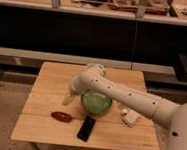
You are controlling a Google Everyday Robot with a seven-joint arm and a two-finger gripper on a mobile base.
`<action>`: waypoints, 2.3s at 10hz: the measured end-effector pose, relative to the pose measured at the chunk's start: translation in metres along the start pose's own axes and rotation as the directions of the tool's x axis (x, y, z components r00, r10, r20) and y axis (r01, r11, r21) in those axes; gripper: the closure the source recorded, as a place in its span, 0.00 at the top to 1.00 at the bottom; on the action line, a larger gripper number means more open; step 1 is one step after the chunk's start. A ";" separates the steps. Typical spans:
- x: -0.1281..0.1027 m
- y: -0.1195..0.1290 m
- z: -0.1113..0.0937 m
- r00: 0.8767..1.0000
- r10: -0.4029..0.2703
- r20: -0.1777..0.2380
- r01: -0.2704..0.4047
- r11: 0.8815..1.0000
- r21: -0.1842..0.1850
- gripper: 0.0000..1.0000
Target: Place the pepper on the white sponge
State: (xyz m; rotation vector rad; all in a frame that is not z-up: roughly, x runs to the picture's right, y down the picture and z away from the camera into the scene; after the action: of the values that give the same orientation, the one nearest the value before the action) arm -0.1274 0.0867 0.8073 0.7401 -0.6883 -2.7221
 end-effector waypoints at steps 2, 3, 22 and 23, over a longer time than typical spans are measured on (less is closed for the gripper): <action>0.002 -0.013 0.004 0.999 -0.013 0.043 0.013 1.000 0.010 0.80; 0.003 -0.018 0.004 0.998 -0.016 0.058 0.015 1.000 0.013 0.80; -0.007 -0.088 0.045 0.985 0.015 0.169 -0.034 0.993 0.109 0.80; -0.007 -0.088 0.046 0.984 0.017 0.175 -0.037 0.993 0.111 0.80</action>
State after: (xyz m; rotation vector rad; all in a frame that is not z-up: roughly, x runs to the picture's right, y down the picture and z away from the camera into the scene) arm -0.1547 0.1819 0.8010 0.5155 -0.8914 -2.7642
